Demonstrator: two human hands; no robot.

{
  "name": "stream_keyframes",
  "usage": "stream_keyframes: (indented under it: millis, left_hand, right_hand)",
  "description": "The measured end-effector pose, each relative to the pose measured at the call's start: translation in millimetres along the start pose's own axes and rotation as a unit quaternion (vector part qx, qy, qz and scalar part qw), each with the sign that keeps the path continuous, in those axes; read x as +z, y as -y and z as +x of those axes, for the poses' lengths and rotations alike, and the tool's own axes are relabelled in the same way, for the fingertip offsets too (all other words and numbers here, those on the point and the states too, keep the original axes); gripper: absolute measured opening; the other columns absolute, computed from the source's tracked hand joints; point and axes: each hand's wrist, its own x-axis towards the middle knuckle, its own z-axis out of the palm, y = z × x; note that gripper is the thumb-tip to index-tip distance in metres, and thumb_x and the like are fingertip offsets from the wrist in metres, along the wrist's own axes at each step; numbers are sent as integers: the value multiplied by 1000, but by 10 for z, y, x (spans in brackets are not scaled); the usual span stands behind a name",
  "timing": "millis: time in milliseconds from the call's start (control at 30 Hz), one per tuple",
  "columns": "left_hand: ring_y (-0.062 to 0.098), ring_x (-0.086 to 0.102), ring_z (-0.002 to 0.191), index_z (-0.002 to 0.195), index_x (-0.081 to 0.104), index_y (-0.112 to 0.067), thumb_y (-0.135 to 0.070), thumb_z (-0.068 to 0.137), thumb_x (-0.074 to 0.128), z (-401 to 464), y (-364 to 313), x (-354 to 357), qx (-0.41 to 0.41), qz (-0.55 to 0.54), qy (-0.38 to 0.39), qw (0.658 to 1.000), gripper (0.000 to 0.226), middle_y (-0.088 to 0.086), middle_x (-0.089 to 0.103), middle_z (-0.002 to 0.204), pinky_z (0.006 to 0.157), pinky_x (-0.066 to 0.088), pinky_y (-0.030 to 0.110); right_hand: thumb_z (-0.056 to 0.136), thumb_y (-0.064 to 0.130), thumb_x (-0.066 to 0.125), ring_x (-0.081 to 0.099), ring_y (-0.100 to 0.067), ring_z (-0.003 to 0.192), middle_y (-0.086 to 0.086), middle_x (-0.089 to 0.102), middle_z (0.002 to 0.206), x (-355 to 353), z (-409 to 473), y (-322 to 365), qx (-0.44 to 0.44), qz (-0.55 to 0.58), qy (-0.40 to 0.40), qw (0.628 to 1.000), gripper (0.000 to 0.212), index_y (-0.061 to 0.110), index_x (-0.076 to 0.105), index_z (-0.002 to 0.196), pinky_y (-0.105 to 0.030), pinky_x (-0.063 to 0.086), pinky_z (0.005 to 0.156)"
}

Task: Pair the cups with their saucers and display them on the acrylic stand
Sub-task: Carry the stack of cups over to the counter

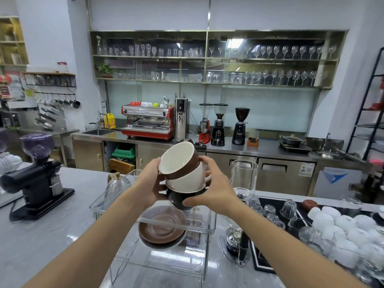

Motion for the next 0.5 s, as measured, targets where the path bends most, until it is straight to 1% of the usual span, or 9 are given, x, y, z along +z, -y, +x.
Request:
stream_keyframes:
  millis: [67,167,267,333,433,500]
  left_hand:
    - [38,64,109,122,64,-18,-40,99,43,-18,-68,20,7,0,1,1000,38,16,68,124,78,58,49]
    - [36,66,104,116,66,-20,-40,98,45,-50,-169,68,16,2,6,1000,34,14,71,118,75,58,48]
    - [34,67,99,113,68,-20,-40,95,48,-82,-248,167,23,11,17,1000,33,11,73,113,72,59,47]
    - [32,67,97,114,68,-21,-42,95,48,-104,-286,276,21,15,28,999,35,10,73,110,70,60,46]
    - [32,67,100,114,68,-22,-43,96,47,-143,-329,431,22,17,44,999,35,10,74,109,68,60,45]
    - [32,68,96,109,70,-22,-43,95,47,-176,-337,579,24,21,58,998,33,8,77,100,64,61,43]
  right_hand:
    - [45,28,95,57,-8,101,3,56,120,-55,12,63,-4,0,-6,1000,110,47,36,135,-23,49,75]
    - [45,27,95,56,-4,100,3,57,120,-163,26,152,-16,-2,-3,1000,109,46,37,135,-18,48,72]
    - [46,27,96,57,-4,100,5,58,121,-318,2,225,-24,-9,-6,1000,109,44,37,137,-17,47,71]
    - [47,27,97,57,-3,100,10,58,118,-453,-42,252,-25,-11,-10,1000,109,44,36,137,-16,48,71]
    - [49,25,97,57,-1,98,21,56,110,-629,-102,287,-22,-14,-8,1000,108,45,36,136,-11,44,67]
    - [49,25,98,57,-2,97,20,56,111,-775,-163,295,-19,-18,-16,1000,108,43,37,137,-12,44,67]
